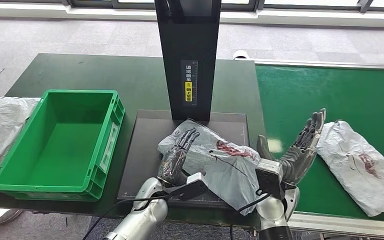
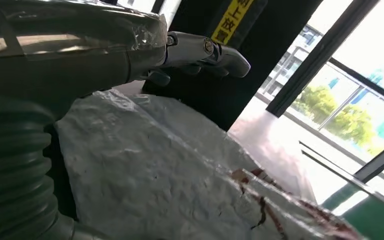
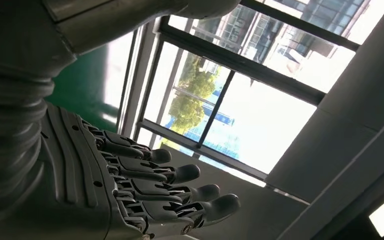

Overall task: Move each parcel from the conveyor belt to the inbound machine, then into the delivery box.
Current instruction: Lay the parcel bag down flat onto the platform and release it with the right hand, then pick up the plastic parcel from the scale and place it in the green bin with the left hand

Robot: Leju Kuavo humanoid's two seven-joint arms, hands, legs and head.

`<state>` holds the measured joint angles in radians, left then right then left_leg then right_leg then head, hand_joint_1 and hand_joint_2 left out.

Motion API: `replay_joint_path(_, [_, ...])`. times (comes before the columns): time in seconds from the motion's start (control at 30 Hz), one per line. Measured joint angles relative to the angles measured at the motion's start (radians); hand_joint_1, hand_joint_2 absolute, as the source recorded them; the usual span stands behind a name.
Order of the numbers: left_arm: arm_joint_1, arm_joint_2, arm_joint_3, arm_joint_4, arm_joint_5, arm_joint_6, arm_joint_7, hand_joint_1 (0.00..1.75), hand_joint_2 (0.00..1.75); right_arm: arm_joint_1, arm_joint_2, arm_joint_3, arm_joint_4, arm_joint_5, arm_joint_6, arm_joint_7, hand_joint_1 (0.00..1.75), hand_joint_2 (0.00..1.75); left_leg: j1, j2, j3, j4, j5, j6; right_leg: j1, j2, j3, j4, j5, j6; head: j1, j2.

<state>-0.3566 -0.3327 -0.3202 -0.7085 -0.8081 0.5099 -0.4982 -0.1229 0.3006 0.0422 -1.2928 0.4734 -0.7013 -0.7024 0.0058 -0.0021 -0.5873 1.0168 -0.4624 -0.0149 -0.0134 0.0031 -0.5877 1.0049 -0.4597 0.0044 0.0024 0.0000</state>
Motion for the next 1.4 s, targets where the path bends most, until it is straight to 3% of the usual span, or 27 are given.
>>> replay_joint_path(0.23, [-0.068,-0.026,-0.013,0.164,-0.019,0.0,0.039,0.0,1.75,0.022,0.0,0.0,-0.103,-0.016,0.001,0.0,0.0,1.75,0.0,0.0,0.0,0.0,0.0,0.0,0.0,0.0,0.0,0.0,0.0,0.0,0.0,0.0])
replay_joint_path(0.73, [-0.093,-0.035,-0.016,0.238,-0.027,-0.002,0.064,0.0,1.75,0.032,0.0,0.0,-0.151,-0.017,0.001,0.0,0.0,1.75,0.0,0.0,0.0,0.0,0.0,0.0,0.0,0.0,0.0,0.0,0.0,0.0,0.0,0.0])
replay_joint_path(0.87, [-0.111,-0.036,-0.027,0.262,-0.054,-0.023,0.113,1.72,1.75,0.036,0.0,0.0,-0.173,-0.028,0.001,0.0,0.0,1.75,0.0,0.0,0.0,0.0,0.0,0.0,0.0,0.0,0.0,0.0,0.0,0.0,0.0,0.0])
replay_joint_path(1.13, [-0.139,-0.037,-0.07,0.307,-0.125,-0.097,0.189,1.75,1.75,0.039,0.0,0.0,-0.202,-0.035,0.001,0.0,0.0,1.75,0.0,0.0,0.001,0.0,0.0,0.0,0.0,0.0,0.002,0.0,0.0,0.0,0.0,0.0])
replay_joint_path(1.4, [-0.165,-0.037,-0.098,0.317,-0.148,-0.116,0.211,1.75,1.75,0.042,0.0,0.0,-0.208,-0.023,0.001,0.0,0.0,1.75,0.0,0.0,0.003,0.0,0.0,0.0,0.0,0.0,0.004,0.0,0.0,0.0,0.0,0.0])
